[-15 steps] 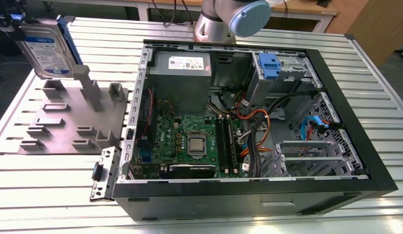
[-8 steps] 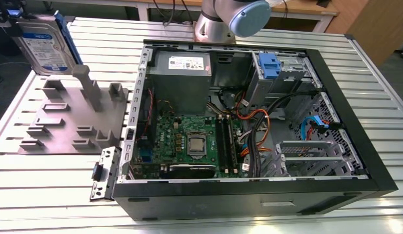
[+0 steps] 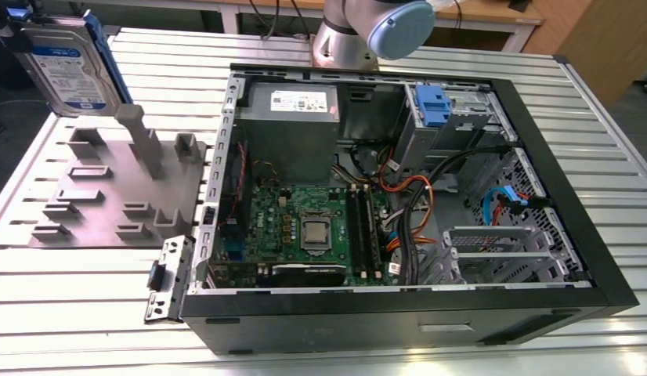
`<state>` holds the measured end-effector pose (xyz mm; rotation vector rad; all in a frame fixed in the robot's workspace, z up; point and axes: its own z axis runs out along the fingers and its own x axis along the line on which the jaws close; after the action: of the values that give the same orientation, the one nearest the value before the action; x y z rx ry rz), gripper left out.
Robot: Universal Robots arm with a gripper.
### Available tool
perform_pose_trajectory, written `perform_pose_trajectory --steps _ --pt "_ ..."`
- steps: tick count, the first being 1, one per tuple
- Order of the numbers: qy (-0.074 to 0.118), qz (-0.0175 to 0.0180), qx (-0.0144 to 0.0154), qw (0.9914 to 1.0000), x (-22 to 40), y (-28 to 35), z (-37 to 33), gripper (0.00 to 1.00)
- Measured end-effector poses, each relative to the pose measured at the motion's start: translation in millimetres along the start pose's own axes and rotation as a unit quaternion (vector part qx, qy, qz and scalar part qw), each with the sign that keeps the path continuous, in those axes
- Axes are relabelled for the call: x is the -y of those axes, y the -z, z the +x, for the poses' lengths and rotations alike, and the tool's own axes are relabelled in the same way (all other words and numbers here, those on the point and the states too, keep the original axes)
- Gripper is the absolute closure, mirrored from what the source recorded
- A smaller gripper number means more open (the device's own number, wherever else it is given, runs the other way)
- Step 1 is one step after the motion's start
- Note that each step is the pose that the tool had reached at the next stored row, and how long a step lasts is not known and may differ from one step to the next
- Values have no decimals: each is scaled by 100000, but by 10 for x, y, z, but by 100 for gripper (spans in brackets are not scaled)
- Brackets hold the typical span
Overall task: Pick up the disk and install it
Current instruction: 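Pick up the disk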
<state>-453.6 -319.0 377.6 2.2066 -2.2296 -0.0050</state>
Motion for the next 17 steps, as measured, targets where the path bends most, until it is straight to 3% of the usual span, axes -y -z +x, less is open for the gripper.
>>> perform_pose_trajectory --steps 17 --pt "-1 2 3 100000 -1 147 0 64"
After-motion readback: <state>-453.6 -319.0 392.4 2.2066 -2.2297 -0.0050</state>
